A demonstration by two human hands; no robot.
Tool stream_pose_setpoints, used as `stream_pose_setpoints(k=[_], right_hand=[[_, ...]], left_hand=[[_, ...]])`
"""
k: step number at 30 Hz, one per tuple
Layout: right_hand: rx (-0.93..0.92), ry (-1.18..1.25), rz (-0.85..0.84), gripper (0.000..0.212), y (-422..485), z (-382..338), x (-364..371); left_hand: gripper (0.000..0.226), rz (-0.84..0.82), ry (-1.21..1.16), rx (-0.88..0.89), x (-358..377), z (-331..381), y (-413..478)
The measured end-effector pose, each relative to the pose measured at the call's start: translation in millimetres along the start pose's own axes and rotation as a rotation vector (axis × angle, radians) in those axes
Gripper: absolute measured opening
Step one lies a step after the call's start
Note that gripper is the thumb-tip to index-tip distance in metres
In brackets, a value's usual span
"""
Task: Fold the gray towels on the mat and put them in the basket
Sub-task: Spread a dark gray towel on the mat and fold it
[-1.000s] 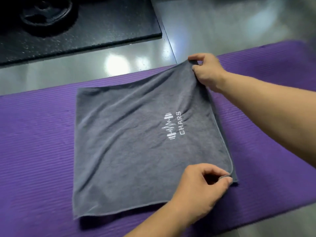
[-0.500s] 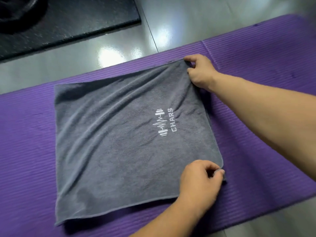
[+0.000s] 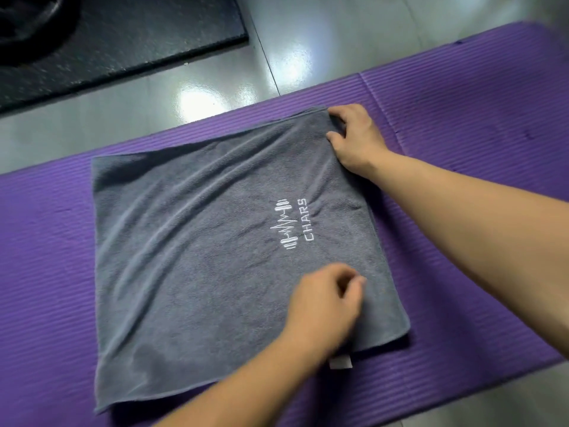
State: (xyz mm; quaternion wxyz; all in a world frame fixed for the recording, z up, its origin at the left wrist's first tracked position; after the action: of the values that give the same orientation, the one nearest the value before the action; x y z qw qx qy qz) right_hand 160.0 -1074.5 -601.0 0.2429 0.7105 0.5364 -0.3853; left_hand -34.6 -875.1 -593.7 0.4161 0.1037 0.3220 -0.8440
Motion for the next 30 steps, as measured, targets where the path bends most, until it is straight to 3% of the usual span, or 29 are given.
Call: stream_pose_setpoints(k=[3, 7, 9, 13, 15, 17, 22, 26, 30], right_hand=[[0.122, 0.071, 0.057, 0.041, 2.6, 5.7, -2.9], [0.277, 0.135, 0.084, 0.035, 12.9, 16.1, -1.7], [0.346, 0.164, 0.1, 0.027, 16.9, 17.9, -1.4], [0.454, 0.195, 0.176, 0.011, 20.7, 17.4, 2.6], [0.495, 0.202, 0.203, 0.011, 22.2, 17.2, 5.9], [0.526, 0.198, 0.218, 0.016, 22.8, 18.0, 6.8], [0.564, 0.232, 0.198, 0.026, 20.9, 20.7, 13.2], [0.605, 0.163, 0.174, 0.035, 24.7, 16.1, 16.1], [0.663, 0.118, 0.122, 0.058, 27.9, 11.0, 15.6]], left_hand=[[0.011, 0.289, 0.075, 0.123, -93.2, -17.6, 32.7], [0.031, 0.568, 0.403, 0.168, -230.3, -50.2, 79.7], [0.037, 0.593, 0.576, 0.049, -285.6, -72.3, 96.9], [0.04, 0.48, 0.782, -0.148, -348.5, -109.7, 112.9], [0.029, 0.454, 0.838, -0.167, -363.9, -113.8, 115.4], [0.021, 0.463, 0.829, -0.193, -376.8, -117.2, 118.8], [0.028, 0.54, 0.609, -0.325, -396.4, -141.8, 116.7], [0.016, 0.71, 0.467, -0.329, -411.7, -156.0, 102.3], [0.018, 0.745, 0.347, -0.374, -411.3, -169.0, 96.9]])
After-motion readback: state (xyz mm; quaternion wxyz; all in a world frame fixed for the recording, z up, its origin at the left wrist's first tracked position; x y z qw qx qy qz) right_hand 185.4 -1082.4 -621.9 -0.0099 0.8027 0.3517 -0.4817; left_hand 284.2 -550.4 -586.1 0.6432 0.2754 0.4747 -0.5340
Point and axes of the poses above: each hand's wrist, its own y-axis towards the middle knuckle, its own x-axis out of the palm, z = x × y, the point moved 8 cm from there along y, towards the middle knuckle, and after that the axes turned 3 degrees about -y, right-handed, at the moved point
